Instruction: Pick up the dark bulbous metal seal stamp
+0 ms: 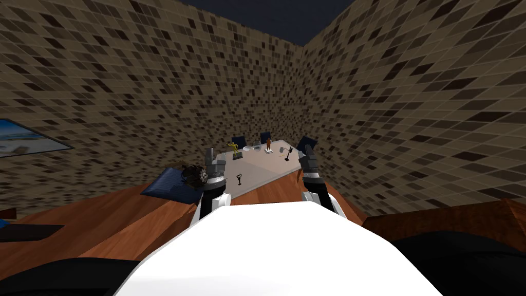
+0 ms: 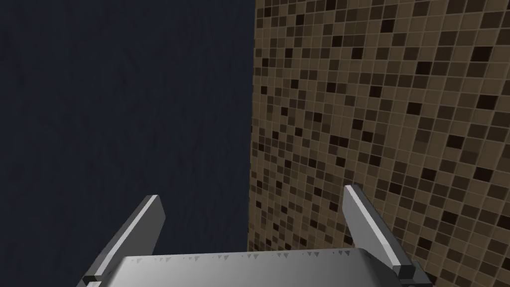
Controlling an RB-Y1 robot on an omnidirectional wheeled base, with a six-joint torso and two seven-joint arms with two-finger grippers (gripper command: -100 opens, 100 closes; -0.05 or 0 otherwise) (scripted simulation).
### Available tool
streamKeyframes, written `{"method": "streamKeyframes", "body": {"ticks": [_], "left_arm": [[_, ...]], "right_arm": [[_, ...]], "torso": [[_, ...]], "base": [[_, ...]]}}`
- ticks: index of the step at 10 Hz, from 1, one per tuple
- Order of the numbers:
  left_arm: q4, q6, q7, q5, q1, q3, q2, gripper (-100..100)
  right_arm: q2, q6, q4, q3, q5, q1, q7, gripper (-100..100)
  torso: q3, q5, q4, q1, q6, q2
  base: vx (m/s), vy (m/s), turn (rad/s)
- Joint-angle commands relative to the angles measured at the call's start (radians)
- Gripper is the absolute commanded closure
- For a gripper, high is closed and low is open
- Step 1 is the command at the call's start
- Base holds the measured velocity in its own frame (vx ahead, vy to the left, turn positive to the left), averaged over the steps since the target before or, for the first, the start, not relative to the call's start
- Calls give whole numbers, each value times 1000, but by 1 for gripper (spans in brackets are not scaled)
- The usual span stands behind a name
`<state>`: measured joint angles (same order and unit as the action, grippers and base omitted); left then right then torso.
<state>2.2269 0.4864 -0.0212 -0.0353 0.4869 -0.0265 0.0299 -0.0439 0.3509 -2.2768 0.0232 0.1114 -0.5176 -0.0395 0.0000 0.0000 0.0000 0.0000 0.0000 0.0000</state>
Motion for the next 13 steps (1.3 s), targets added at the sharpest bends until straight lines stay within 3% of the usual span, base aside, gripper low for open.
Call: {"method": "streamKeyframes", "body": {"ticks": [1,5,9,10,13], "left_arm": [[-10,-9,6,2,-6,-5,-40,-100],[-76,-63,38,12,-38,-28,-162,-100],[-195,-156,91,32,-92,-62,-284,-100],[-195,-156,91,32,-92,-62,-284,-100],[-296,-238,139,52,-146,-89,-363,-100]], "right_arm": [[0,0,0,0,0,0,0,0],[0,0,0,0,0,0,0,0],[0,0,0,0,0,0,0,0],[0,0,0,0,0,0,0,0],[0,0,0,0,0,0,0,0]], "torso": [[0,0,0,0,0,0],[3,0,1,1,0,5],[5,1,2,2,0,9],[5,0,2,2,0,9],[4,1,1,4,0,6]], "base": [[-16,-4,-85],[-73,5,-166],[-124,21,-261],[-81,19,-87],[-104,25,-296]]}}
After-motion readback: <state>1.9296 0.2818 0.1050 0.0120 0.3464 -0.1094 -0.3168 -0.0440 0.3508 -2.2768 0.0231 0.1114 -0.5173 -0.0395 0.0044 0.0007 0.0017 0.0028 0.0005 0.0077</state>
